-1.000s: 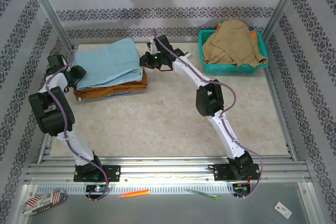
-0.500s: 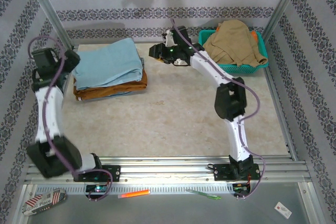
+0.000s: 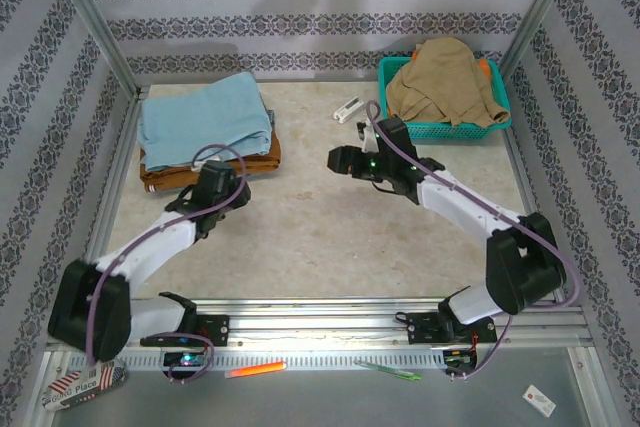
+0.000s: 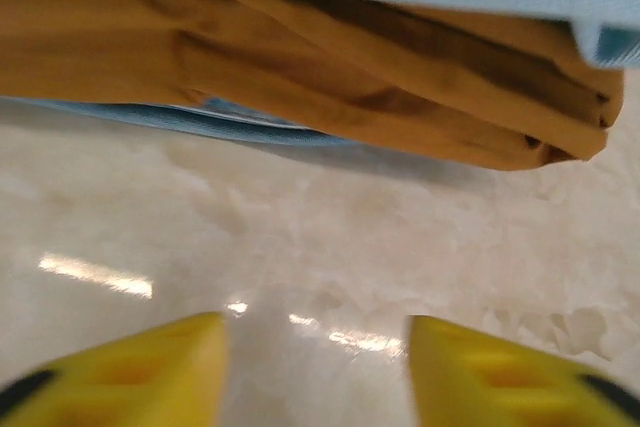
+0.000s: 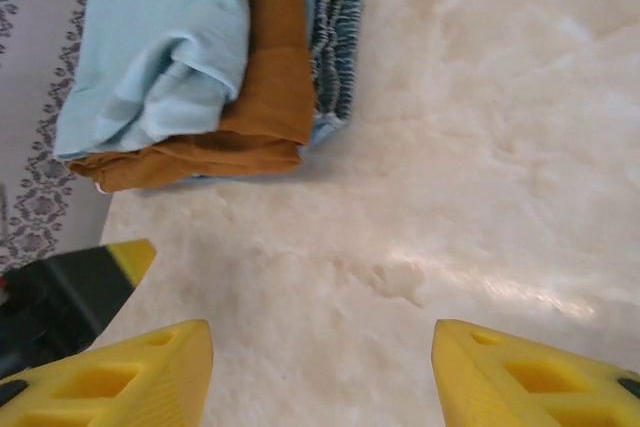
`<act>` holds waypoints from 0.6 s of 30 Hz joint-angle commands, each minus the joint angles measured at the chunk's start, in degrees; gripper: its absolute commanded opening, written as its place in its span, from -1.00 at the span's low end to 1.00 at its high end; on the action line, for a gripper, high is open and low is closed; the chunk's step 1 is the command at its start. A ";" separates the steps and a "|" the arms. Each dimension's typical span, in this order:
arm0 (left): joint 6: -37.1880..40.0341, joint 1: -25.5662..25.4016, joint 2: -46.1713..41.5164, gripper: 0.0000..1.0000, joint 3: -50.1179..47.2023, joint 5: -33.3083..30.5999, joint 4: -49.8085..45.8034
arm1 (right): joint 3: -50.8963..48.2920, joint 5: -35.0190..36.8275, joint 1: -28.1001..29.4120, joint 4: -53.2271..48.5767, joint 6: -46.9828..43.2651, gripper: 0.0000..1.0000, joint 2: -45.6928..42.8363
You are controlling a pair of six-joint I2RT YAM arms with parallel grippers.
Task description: Fold and stack the trousers
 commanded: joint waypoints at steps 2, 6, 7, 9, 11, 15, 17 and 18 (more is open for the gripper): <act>-0.22 -2.80 7.95 -1.00 2.30 -3.56 15.45 | -5.27 3.90 -2.40 1.94 -0.86 0.19 -6.45; -1.86 -3.05 14.86 -1.00 3.80 -2.93 18.88 | -11.76 6.25 -6.05 2.72 3.76 0.20 -11.17; -2.35 -2.98 16.51 -1.00 3.66 -3.32 20.26 | -13.18 6.10 -7.06 2.95 4.59 0.20 -12.47; -2.94 -1.94 19.80 -1.00 4.10 -5.66 21.56 | -15.11 6.15 -8.58 2.99 4.85 0.20 -14.64; -3.82 1.32 23.64 -1.00 5.42 -6.62 21.80 | -15.84 6.20 -9.76 1.48 4.04 0.21 -16.78; -8.19 10.47 28.23 -1.00 6.89 -2.26 22.65 | -16.17 5.03 -11.85 -0.81 3.03 0.22 -19.46; -10.12 14.46 29.60 -1.00 7.54 -1.12 23.31 | -16.26 4.77 -12.66 -1.91 2.25 0.22 -20.62; -10.61 16.36 30.21 -1.00 8.43 0.00 22.87 | -16.18 4.82 -13.02 -2.66 1.67 0.22 -21.06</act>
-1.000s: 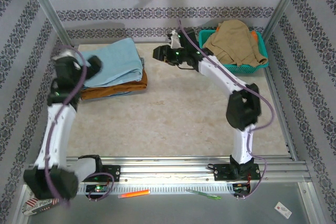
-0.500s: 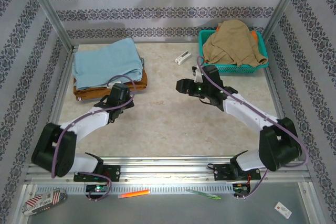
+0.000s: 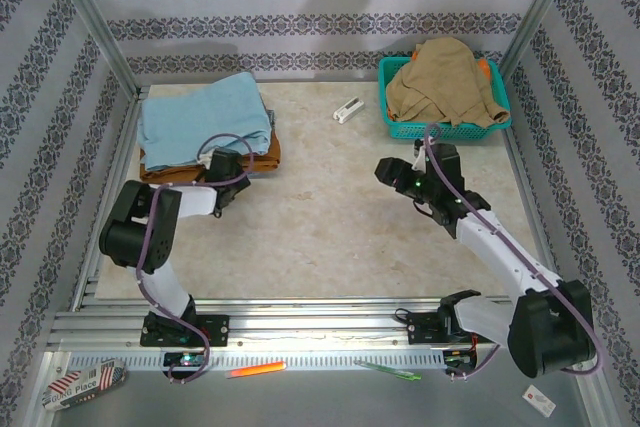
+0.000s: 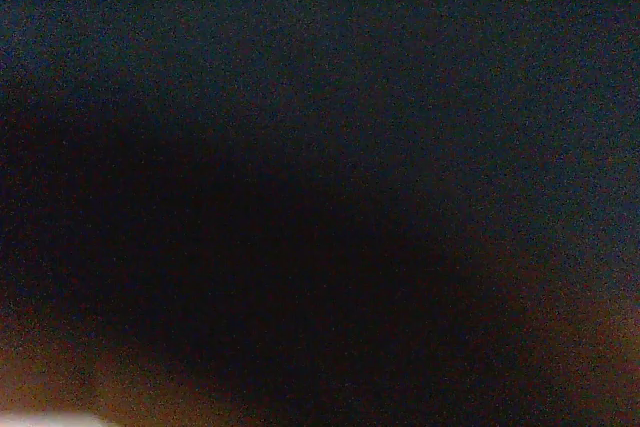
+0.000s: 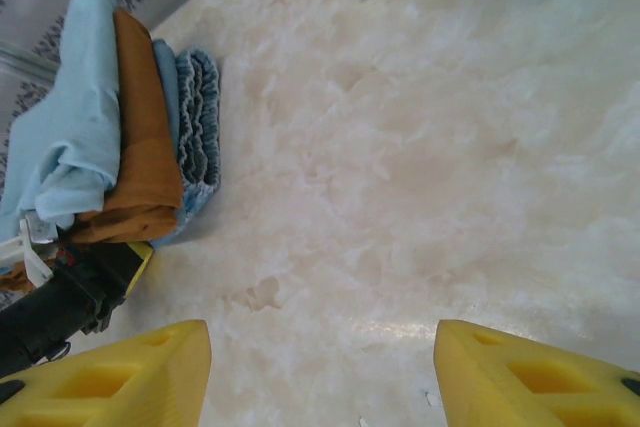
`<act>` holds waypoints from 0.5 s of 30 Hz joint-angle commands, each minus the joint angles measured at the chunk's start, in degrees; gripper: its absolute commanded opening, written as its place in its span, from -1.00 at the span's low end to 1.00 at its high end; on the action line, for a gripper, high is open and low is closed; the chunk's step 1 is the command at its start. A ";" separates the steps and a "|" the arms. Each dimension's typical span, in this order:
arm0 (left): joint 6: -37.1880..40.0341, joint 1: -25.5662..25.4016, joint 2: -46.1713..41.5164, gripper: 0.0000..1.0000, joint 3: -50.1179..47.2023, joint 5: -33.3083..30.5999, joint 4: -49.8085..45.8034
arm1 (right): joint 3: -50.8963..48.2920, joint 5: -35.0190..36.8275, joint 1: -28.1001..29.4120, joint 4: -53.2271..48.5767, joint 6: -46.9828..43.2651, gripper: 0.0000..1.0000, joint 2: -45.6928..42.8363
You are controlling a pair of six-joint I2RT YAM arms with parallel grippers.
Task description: Fold and stack the trousers
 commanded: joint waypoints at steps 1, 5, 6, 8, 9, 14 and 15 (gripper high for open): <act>-4.79 8.28 3.23 -1.00 2.72 -0.31 2.00 | -0.44 -0.04 -1.21 -2.94 -2.07 0.22 -2.23; -4.48 14.94 9.10 -1.00 10.77 4.48 -1.21 | -0.23 -0.78 -3.42 -5.66 -3.40 0.22 -3.91; -4.51 16.05 10.56 -1.00 12.46 5.00 -1.89 | -0.19 -0.97 -3.65 -5.88 -3.47 0.22 -4.16; -5.80 17.75 13.36 -1.00 15.76 6.51 -1.34 | 0.12 -1.30 -3.96 -6.16 -3.40 0.22 -4.31; -5.91 18.26 14.71 -1.00 17.75 7.83 -1.82 | 0.23 -1.33 -4.03 -6.08 -3.26 0.22 -4.34; -4.37 18.93 20.48 -1.00 30.72 10.37 -8.40 | 1.92 -1.82 -4.05 -5.40 -2.62 0.22 -2.48; -4.64 19.27 21.44 -1.00 32.61 10.93 -9.23 | 2.45 -1.96 -4.05 -5.29 -2.68 0.23 -1.97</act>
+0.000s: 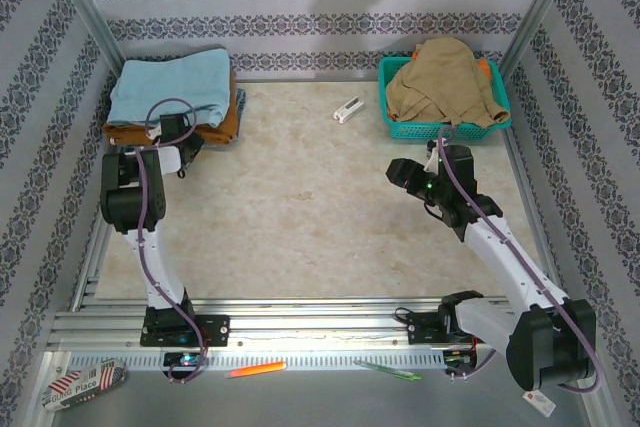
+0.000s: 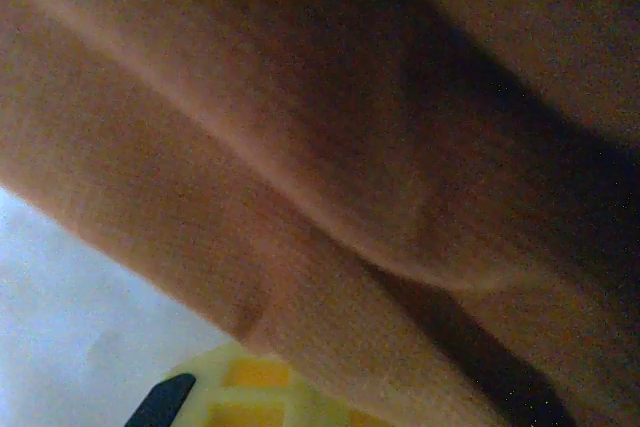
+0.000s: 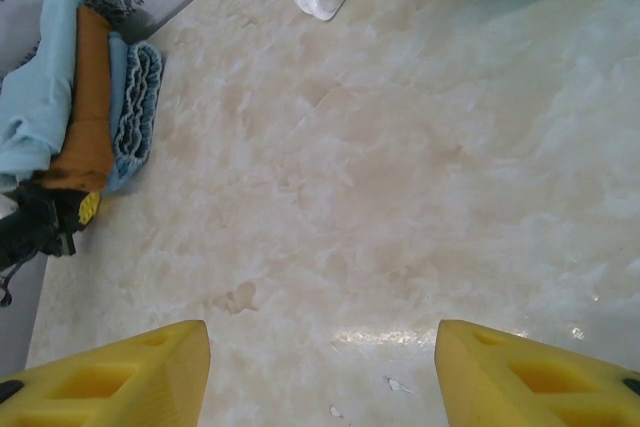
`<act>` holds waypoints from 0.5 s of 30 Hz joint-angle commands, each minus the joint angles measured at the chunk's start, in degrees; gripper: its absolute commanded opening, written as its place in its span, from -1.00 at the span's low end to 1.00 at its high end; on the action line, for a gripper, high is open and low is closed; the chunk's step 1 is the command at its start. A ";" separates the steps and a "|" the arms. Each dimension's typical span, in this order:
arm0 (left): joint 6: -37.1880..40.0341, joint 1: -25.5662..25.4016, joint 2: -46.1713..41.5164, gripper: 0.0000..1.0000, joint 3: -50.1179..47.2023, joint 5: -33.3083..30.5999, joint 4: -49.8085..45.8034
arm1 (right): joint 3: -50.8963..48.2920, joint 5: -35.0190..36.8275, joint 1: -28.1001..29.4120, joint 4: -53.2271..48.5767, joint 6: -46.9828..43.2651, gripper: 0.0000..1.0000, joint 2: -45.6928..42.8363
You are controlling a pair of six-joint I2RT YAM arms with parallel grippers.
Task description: Fold and stack the trousers
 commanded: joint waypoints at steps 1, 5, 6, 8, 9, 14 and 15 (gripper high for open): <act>-0.79 0.13 2.68 -1.00 6.01 2.91 -3.41 | 2.58 -1.48 -0.35 -0.41 -0.95 0.23 1.52; 1.24 0.30 5.06 -1.00 12.67 2.92 -8.19 | 5.70 -2.51 -0.36 -2.08 -2.08 0.23 3.01; 1.49 0.31 4.41 -1.00 12.58 3.11 -8.22 | 6.78 -2.72 -0.35 -2.94 -2.39 0.23 3.00; 1.22 0.22 1.34 -1.00 9.56 3.65 -6.93 | 8.50 -3.38 -0.29 -4.26 -2.80 0.24 2.78; 0.69 0.09 -1.28 -1.00 6.26 4.39 -5.12 | 9.36 -3.69 -0.27 -4.91 -2.98 0.24 2.42; -0.98 -2.06 -21.17 -0.89 -16.61 4.87 5.18 | 12.31 -4.15 0.25 -7.00 -4.05 0.67 -2.24; 0.46 -2.83 -26.25 -0.67 -20.55 4.07 5.08 | 13.20 -2.94 0.73 -8.49 -4.18 0.77 -3.48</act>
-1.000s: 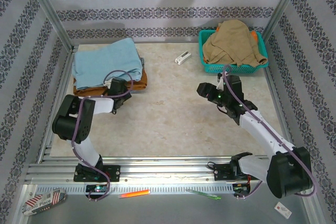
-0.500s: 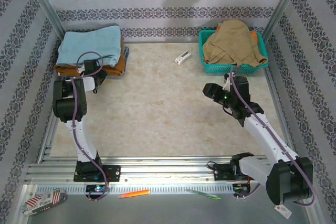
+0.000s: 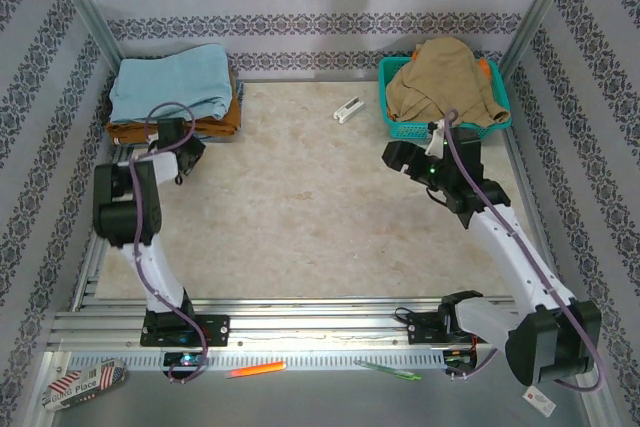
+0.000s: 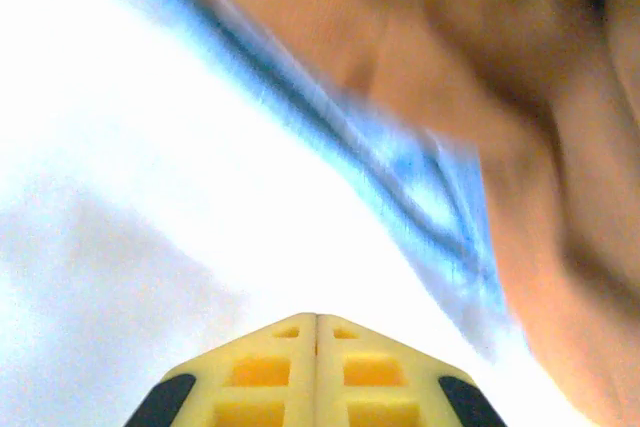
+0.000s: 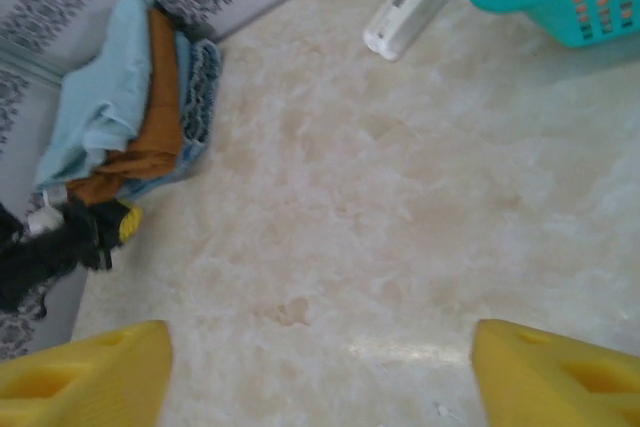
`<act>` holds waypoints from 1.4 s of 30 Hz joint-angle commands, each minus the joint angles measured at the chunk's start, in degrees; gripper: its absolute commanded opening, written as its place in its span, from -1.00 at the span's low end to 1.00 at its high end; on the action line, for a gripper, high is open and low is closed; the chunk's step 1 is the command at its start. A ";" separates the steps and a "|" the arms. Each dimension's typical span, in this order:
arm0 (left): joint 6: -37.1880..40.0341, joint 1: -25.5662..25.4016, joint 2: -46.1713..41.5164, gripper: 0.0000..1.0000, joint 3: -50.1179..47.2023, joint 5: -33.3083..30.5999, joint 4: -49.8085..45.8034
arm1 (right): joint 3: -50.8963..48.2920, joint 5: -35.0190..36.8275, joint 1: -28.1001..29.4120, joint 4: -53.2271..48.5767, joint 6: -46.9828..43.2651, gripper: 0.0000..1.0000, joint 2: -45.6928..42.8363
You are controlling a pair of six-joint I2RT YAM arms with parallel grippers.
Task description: Fold and stack the trousers
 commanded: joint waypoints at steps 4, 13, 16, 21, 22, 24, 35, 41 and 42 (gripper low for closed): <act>11.16 -6.35 -32.62 0.89 -15.36 -4.42 0.43 | 3.78 9.44 2.15 -7.41 -0.05 0.96 -8.41; 22.31 -12.17 -58.00 0.99 -16.83 -23.96 -13.06 | -6.29 30.54 4.14 7.11 -14.05 0.96 -14.76; 31.68 -12.18 -59.52 0.99 -32.08 -19.96 12.77 | -11.46 28.61 3.46 15.96 -23.70 0.96 -14.22; 38.60 -12.21 -48.10 0.99 -47.36 -26.59 39.95 | -19.07 28.31 -0.69 28.91 -27.75 0.96 -8.36; 39.61 -12.23 -46.28 0.99 -47.17 -25.80 38.68 | -19.50 29.11 -1.67 28.86 -29.20 0.96 -7.20; 40.63 -12.17 -40.24 0.99 -48.44 -25.88 44.32 | -22.77 27.52 -4.10 31.65 -33.07 0.95 -5.42; 44.70 -10.53 -19.46 0.99 -44.98 -18.29 58.65 | -34.49 17.77 -8.77 72.95 -35.02 0.96 21.79; 46.12 -10.16 -14.04 0.99 -37.95 -14.91 51.28 | -31.06 22.94 -9.35 70.70 -32.22 0.95 26.05; 46.16 -10.16 -13.99 0.99 -37.96 -15.16 51.52 | -29.27 23.23 -9.84 70.69 -31.14 0.96 26.79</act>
